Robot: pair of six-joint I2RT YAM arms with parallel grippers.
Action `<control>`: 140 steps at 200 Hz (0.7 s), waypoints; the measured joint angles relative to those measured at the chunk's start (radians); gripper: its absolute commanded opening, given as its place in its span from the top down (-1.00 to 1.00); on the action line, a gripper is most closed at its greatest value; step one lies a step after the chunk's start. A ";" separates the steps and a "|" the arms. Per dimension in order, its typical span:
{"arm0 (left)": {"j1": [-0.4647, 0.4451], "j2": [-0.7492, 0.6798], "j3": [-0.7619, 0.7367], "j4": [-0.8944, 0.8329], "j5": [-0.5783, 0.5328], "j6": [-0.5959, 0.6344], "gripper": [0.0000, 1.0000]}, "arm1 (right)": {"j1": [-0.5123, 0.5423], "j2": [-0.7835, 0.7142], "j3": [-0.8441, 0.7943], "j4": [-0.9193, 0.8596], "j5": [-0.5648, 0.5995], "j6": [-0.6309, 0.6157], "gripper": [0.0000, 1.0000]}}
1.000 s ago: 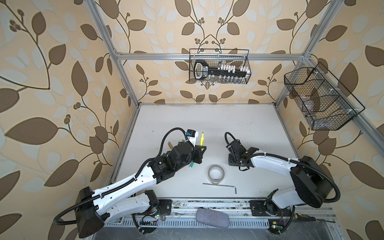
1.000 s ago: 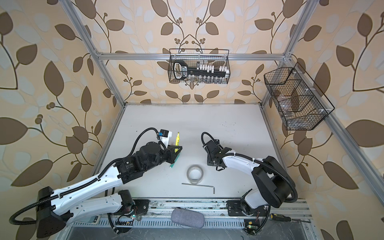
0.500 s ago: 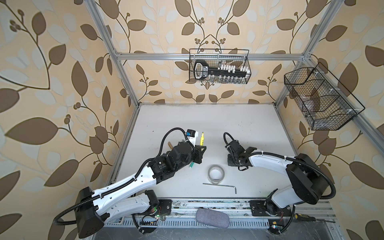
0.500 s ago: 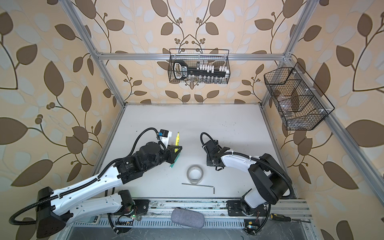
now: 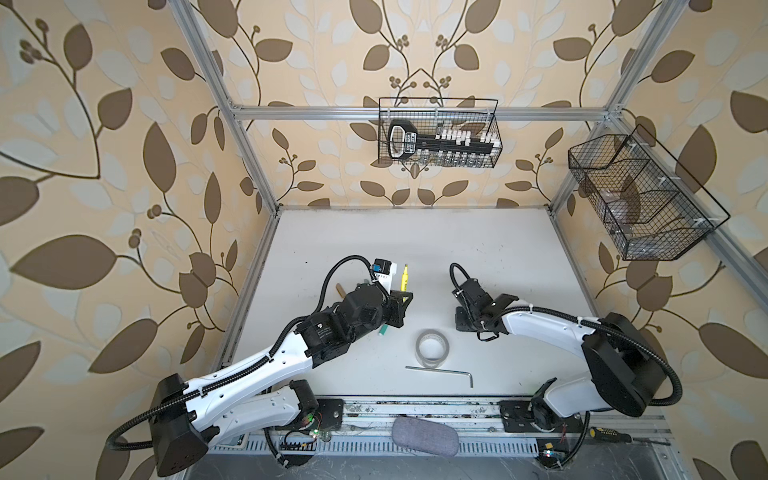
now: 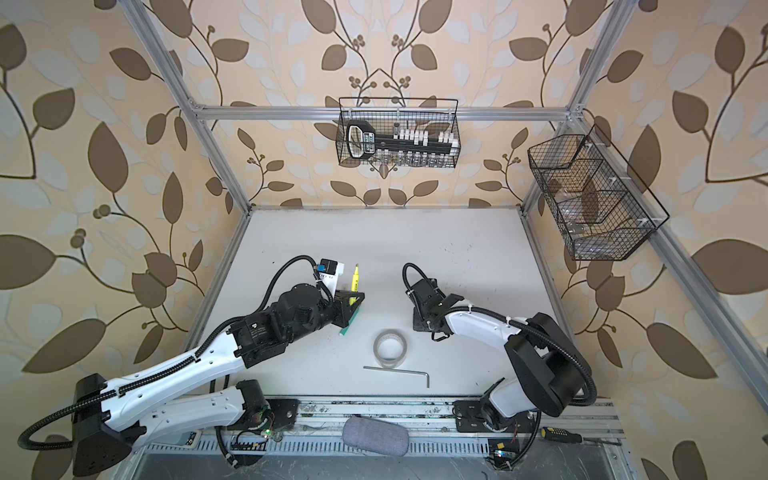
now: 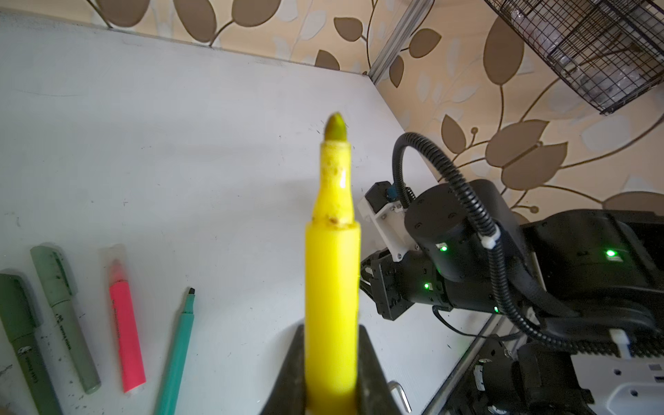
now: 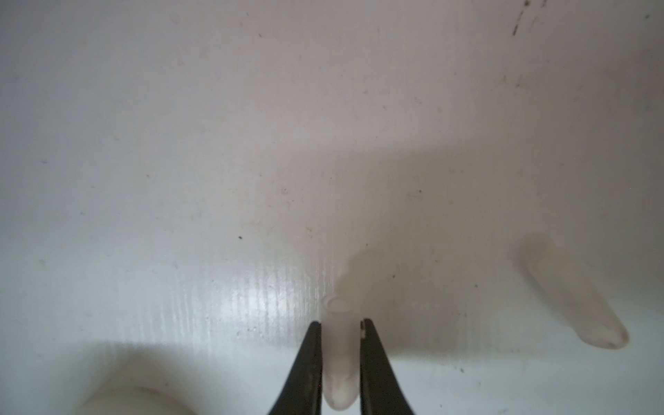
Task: Insert the pens into the pen caps
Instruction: 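Lift the clear cap with the right gripper toward the yellow highlighter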
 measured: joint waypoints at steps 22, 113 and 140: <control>0.000 0.009 -0.002 0.023 0.031 -0.012 1.00 | -0.004 -0.089 0.001 -0.024 0.005 0.009 0.71; -0.144 0.198 -0.029 0.292 0.085 -0.072 1.00 | 0.093 -0.381 0.238 -0.107 0.098 0.084 0.79; -0.167 0.204 -0.057 0.374 0.085 -0.061 1.00 | 0.134 -0.441 0.272 -0.065 0.107 0.111 0.78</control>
